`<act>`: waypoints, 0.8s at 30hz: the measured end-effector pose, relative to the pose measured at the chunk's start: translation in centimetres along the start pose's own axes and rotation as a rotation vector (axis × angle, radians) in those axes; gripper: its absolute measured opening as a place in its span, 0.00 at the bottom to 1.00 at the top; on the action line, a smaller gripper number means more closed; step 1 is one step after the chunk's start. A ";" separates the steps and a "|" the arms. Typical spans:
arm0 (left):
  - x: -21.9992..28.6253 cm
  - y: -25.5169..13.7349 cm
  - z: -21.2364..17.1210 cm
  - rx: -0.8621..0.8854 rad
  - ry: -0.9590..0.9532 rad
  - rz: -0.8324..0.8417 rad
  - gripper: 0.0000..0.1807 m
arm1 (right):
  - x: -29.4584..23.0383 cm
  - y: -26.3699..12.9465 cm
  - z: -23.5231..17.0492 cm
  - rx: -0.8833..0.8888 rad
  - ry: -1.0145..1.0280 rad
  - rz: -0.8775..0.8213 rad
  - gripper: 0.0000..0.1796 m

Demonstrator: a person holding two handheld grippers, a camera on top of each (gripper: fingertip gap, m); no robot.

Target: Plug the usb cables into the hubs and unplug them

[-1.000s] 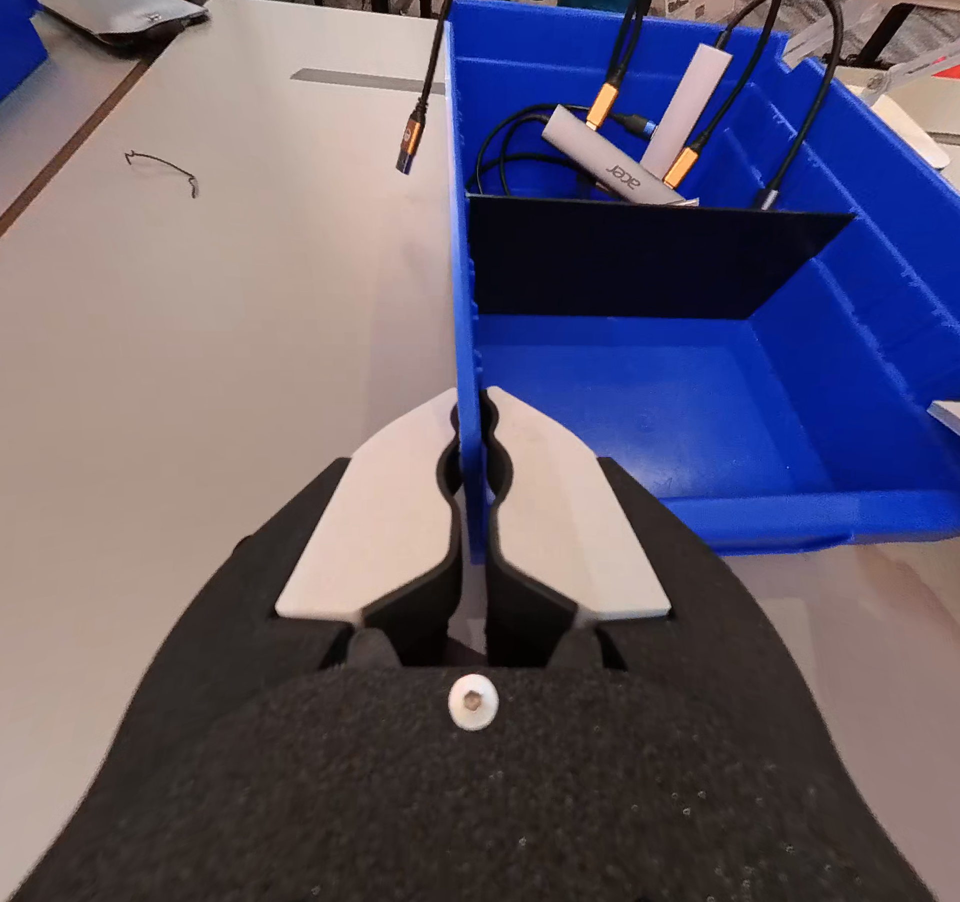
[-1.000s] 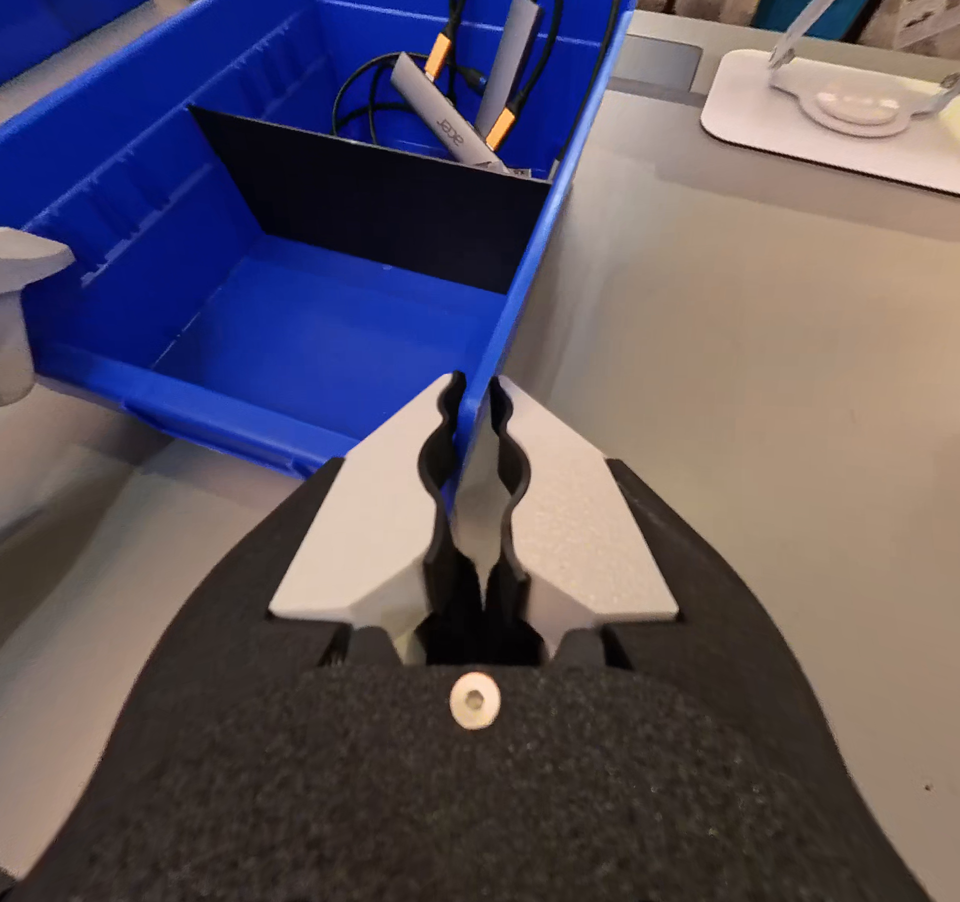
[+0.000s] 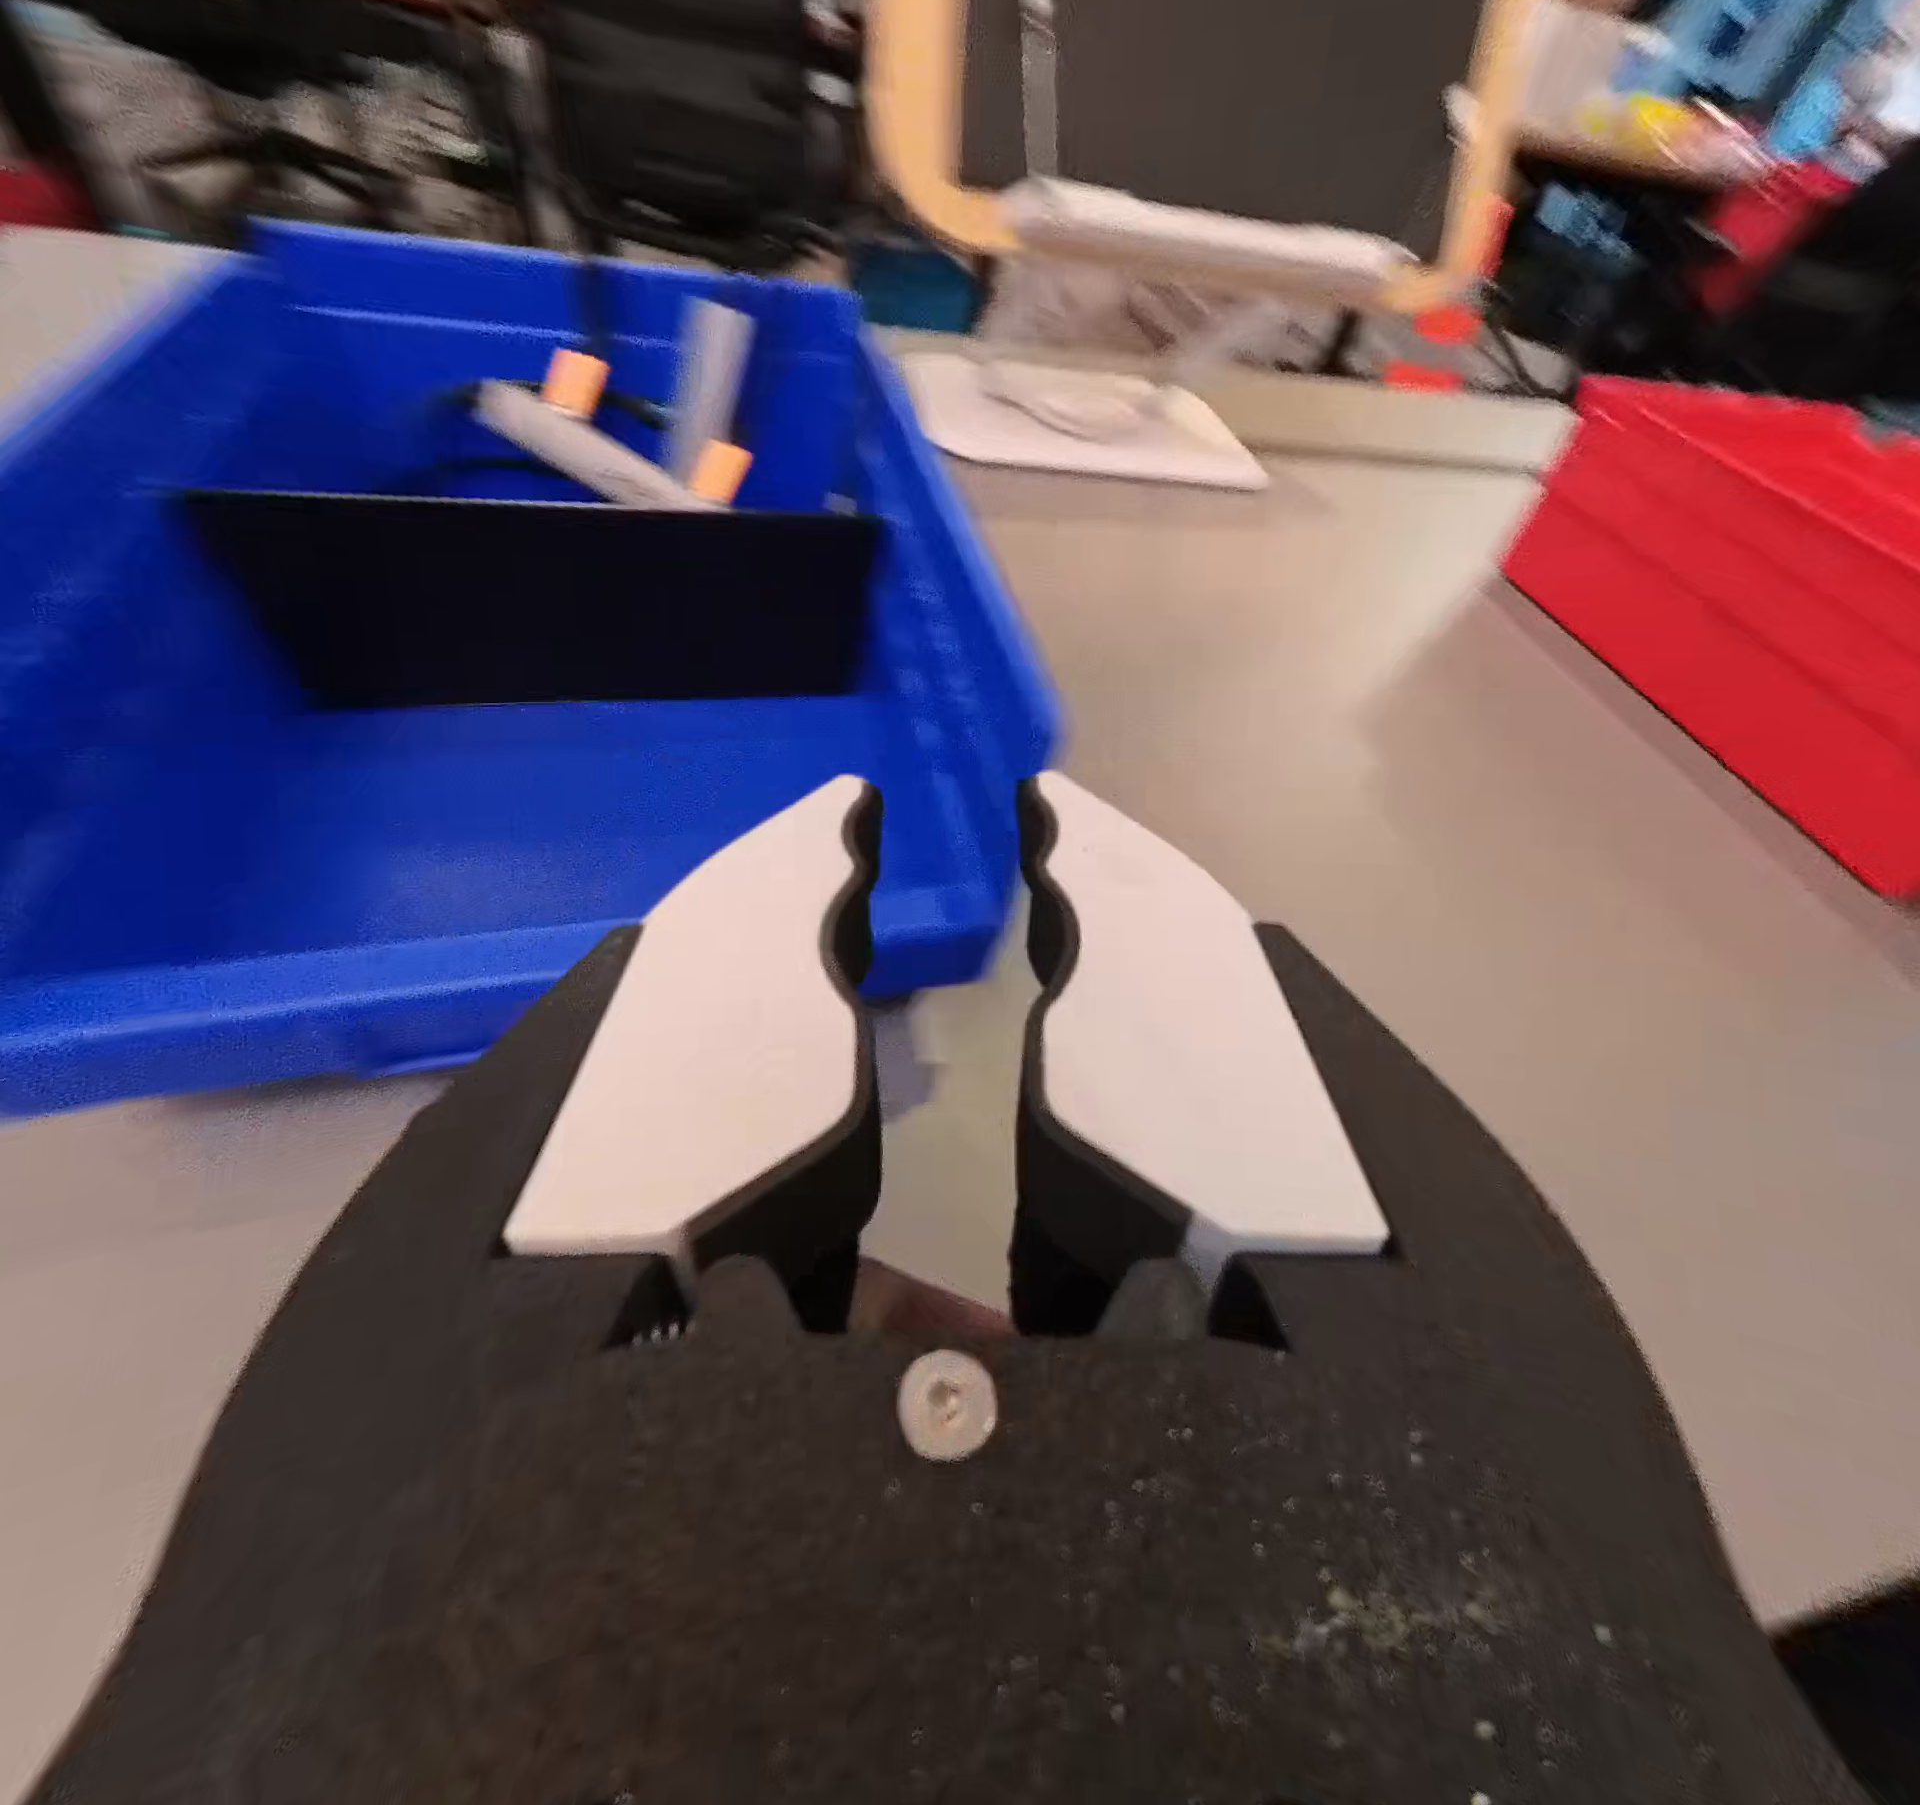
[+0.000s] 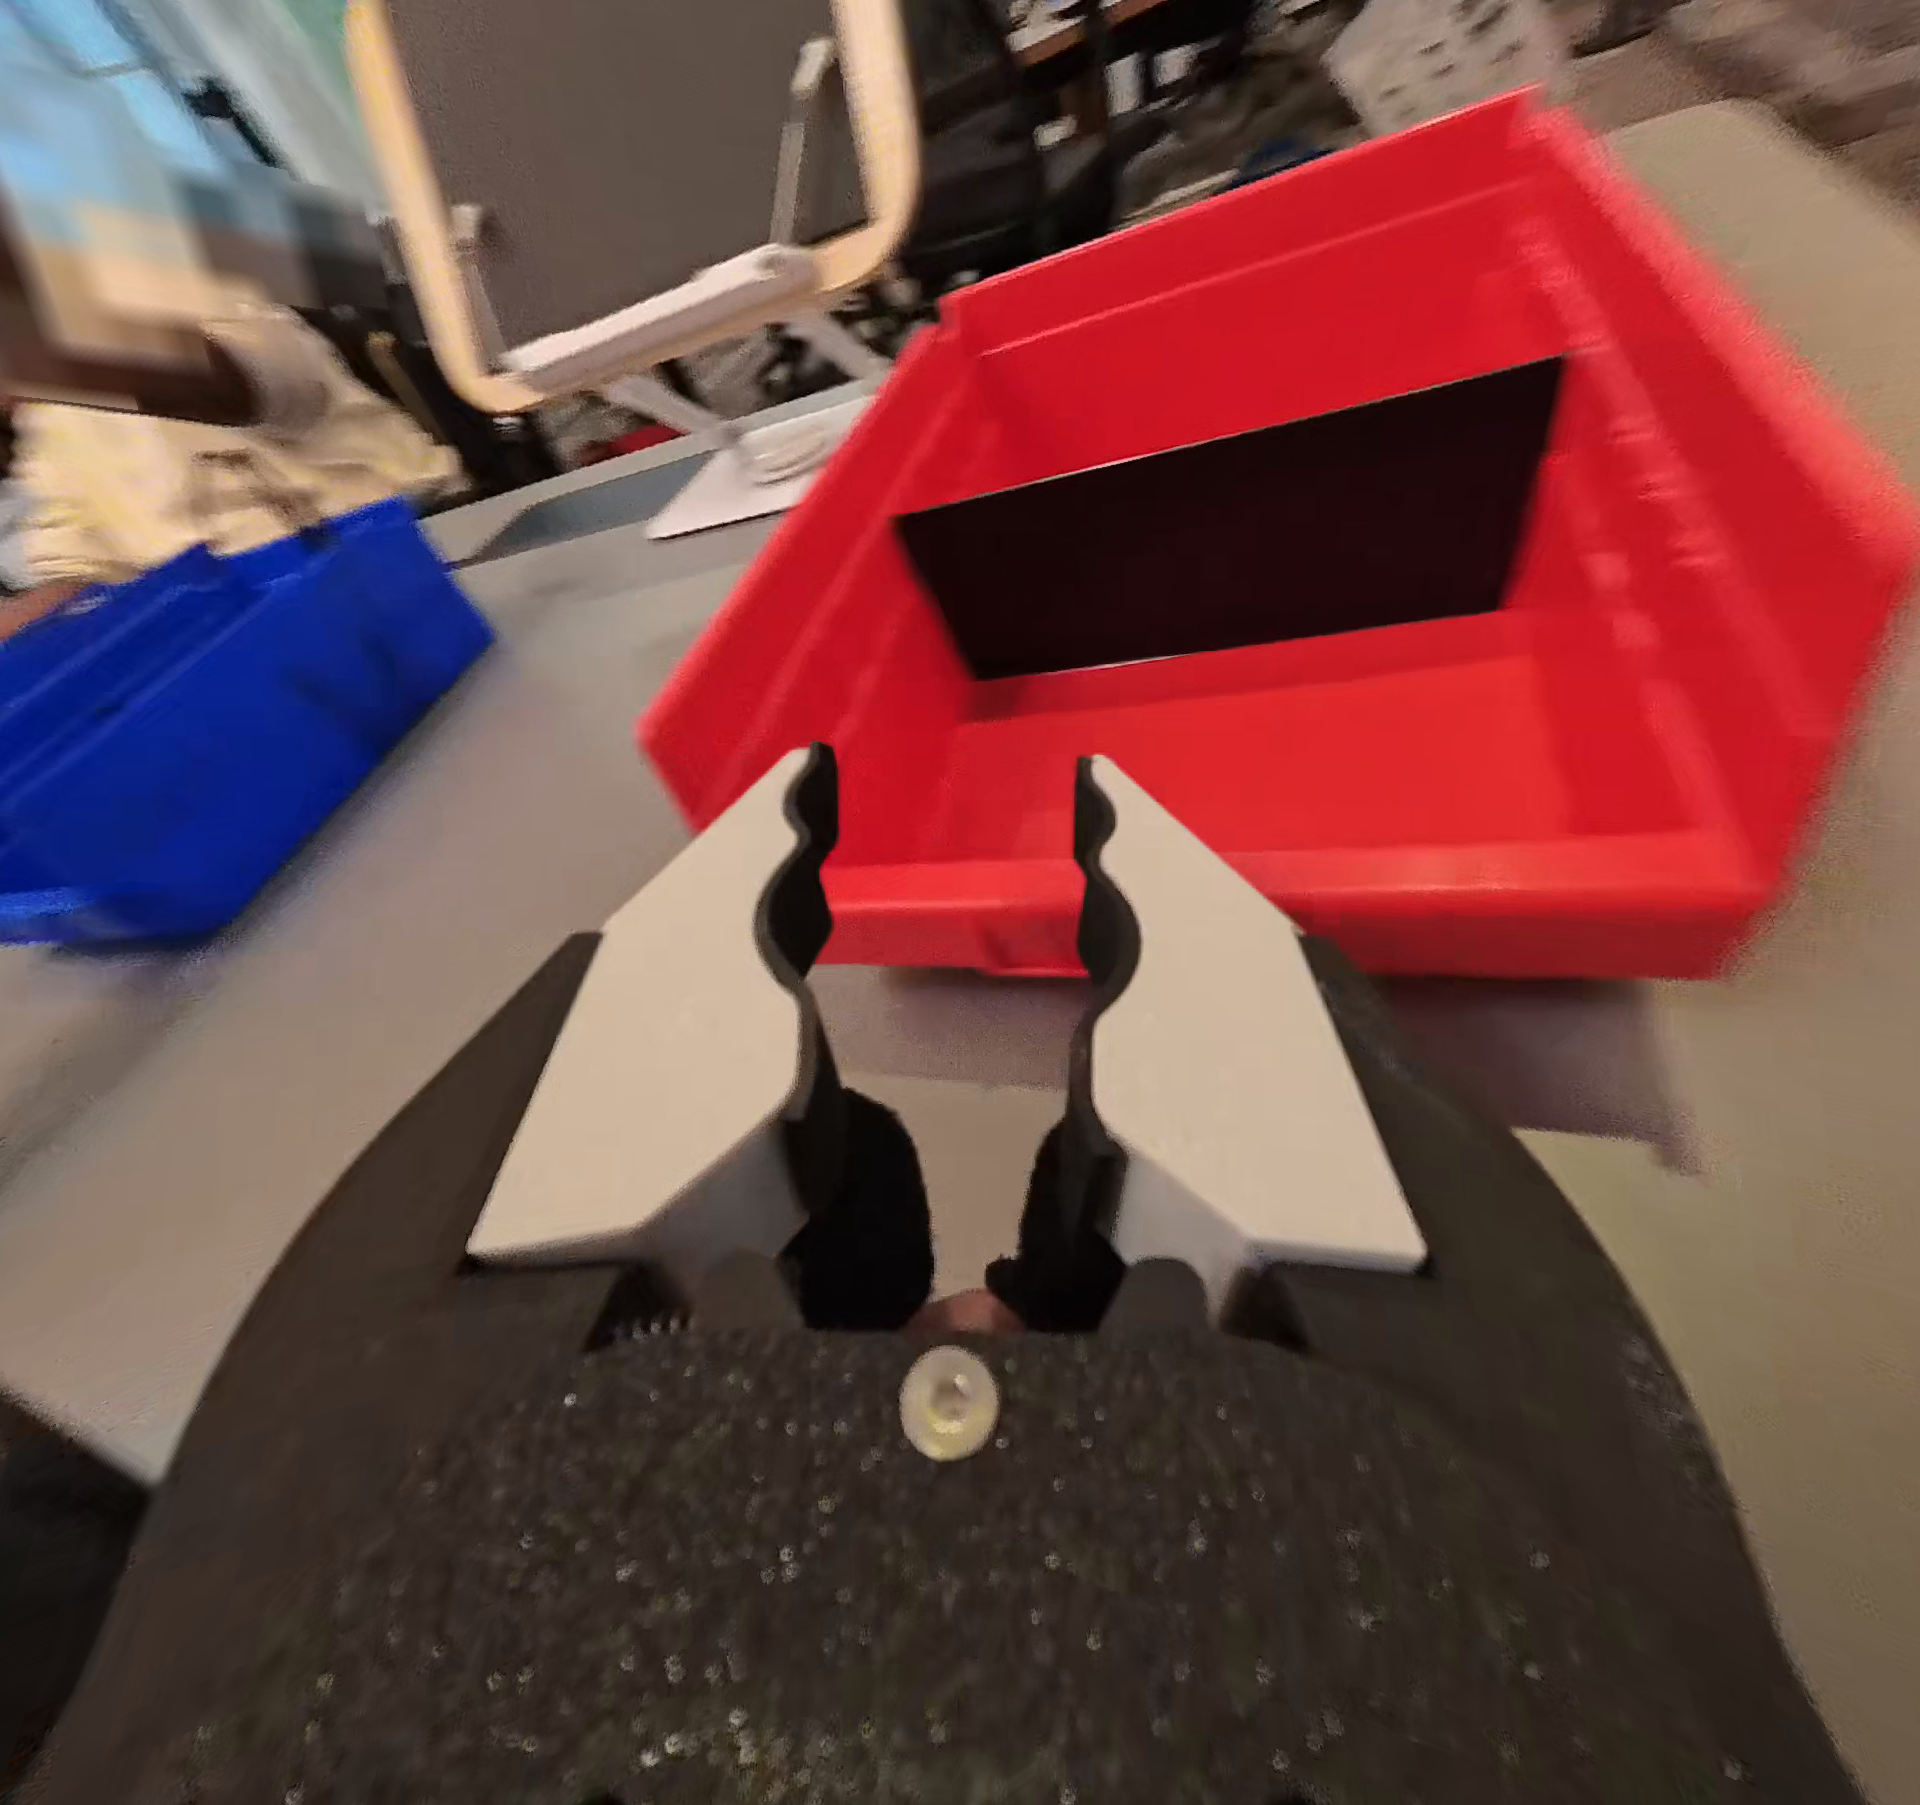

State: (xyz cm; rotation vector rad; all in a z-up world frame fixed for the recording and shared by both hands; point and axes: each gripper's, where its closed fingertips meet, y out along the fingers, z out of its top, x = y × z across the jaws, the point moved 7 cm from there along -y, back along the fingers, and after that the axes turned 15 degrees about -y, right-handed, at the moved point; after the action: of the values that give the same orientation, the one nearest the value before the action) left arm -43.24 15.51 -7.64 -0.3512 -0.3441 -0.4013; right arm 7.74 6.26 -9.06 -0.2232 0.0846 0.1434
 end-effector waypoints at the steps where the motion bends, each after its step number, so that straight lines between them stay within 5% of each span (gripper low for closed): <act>1: 1.1 0.7 -0.5 -0.025 0.015 -0.029 0.14 | 1.0 -0.2 -0.2 -0.005 -0.020 -0.059 0.25; 4: 3.2 1.9 -1.3 -0.048 0.081 -0.110 0.14 | 2.6 -0.5 -0.4 -0.028 -0.072 -0.199 0.25; 9: 1.7 1.8 -1.3 -0.037 0.202 -0.005 0.13 | 2.4 0.2 -1.0 -0.101 -0.202 -0.281 0.24; 24: -1.6 -0.4 -0.5 -0.005 0.139 0.086 0.14 | 1.0 1.8 -1.0 -0.122 -0.231 -0.230 0.23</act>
State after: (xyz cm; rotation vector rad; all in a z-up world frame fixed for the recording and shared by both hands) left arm -44.67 15.53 -8.61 -0.3402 -0.1913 -0.3404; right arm 8.42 7.96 -10.55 -0.3345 -0.1799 -0.0553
